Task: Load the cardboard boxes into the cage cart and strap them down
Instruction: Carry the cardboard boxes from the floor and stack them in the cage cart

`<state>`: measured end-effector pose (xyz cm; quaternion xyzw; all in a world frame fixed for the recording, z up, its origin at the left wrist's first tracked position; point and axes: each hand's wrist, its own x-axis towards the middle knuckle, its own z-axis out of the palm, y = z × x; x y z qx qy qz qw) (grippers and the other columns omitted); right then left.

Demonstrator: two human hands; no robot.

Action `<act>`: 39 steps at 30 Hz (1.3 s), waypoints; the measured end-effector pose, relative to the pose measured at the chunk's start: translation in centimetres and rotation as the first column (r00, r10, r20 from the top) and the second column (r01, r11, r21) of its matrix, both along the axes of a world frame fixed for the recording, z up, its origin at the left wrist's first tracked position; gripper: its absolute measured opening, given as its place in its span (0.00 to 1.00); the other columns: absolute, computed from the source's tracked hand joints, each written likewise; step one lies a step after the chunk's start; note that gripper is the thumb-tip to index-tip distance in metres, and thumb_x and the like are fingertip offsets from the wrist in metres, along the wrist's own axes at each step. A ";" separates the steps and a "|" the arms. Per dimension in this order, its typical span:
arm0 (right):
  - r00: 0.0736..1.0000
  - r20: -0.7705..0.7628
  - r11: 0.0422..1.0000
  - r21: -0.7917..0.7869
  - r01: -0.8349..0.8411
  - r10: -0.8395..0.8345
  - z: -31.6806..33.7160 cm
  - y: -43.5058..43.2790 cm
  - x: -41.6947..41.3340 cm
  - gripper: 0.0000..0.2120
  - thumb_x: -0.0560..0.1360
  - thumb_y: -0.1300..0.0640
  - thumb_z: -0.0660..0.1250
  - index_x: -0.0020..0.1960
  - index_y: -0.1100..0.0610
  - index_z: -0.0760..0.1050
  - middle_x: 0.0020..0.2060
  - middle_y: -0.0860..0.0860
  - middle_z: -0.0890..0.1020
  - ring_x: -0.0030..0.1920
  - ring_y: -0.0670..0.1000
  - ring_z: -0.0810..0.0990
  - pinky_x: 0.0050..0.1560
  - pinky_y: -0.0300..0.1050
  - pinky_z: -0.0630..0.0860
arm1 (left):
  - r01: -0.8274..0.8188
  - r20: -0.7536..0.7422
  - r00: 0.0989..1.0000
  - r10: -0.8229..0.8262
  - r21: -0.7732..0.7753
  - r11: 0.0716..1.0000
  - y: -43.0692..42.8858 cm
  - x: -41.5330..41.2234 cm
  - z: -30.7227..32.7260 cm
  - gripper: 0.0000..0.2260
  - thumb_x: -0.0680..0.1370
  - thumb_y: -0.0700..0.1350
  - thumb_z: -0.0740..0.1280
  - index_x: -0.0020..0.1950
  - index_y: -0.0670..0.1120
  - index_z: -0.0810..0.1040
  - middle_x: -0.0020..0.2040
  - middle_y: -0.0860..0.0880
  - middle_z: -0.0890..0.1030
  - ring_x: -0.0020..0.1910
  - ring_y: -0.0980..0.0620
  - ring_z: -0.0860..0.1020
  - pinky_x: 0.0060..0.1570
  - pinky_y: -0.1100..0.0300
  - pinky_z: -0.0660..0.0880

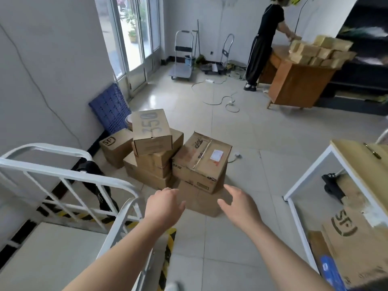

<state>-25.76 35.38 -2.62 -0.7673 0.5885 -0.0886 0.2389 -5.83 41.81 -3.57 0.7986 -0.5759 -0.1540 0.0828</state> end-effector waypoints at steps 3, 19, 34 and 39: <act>0.999 -0.022 0.998 0.035 0.048 -0.047 -0.4 -4.7 1.3 0.26 0.77 0.50 0.65 0.73 0.55 0.67 0.69 0.50 0.73 0.68 0.51 0.71 0.67 0.42 0.66 | 0.011 -0.024 1.000 -0.010 0.037 0.999 -5.1 1.7 -0.6 0.17 0.79 0.57 0.61 0.62 0.48 0.76 0.59 0.50 0.78 0.58 0.48 0.76 0.57 0.53 0.74; 0.985 -0.057 0.963 0.207 0.174 -0.166 -7.9 -24.2 2.6 0.26 0.77 0.50 0.64 0.74 0.53 0.66 0.70 0.49 0.72 0.69 0.50 0.70 0.68 0.44 0.66 | 0.073 -0.021 0.997 -0.070 0.215 0.974 -27.7 4.4 -7.2 0.17 0.79 0.56 0.61 0.64 0.48 0.75 0.59 0.49 0.78 0.57 0.47 0.76 0.54 0.54 0.75; 0.975 -0.102 0.898 0.380 0.221 -0.197 -27.5 -44.5 5.2 0.23 0.77 0.51 0.64 0.71 0.53 0.69 0.65 0.51 0.75 0.63 0.53 0.74 0.58 0.43 0.70 | -0.124 -0.061 0.985 0.159 0.381 0.916 -48.5 9.4 -28.0 0.24 0.78 0.55 0.63 0.71 0.46 0.67 0.67 0.45 0.71 0.63 0.43 0.72 0.60 0.48 0.74; 0.956 -0.128 0.845 0.447 0.294 -0.265 -36.7 -47.6 6.9 0.28 0.75 0.46 0.64 0.74 0.48 0.63 0.69 0.53 0.70 0.64 0.54 0.73 0.57 0.47 0.74 | -0.209 -0.027 0.968 0.248 0.458 0.864 -53.3 13.3 -36.6 0.34 0.76 0.59 0.65 0.76 0.47 0.56 0.73 0.42 0.63 0.69 0.41 0.66 0.65 0.45 0.71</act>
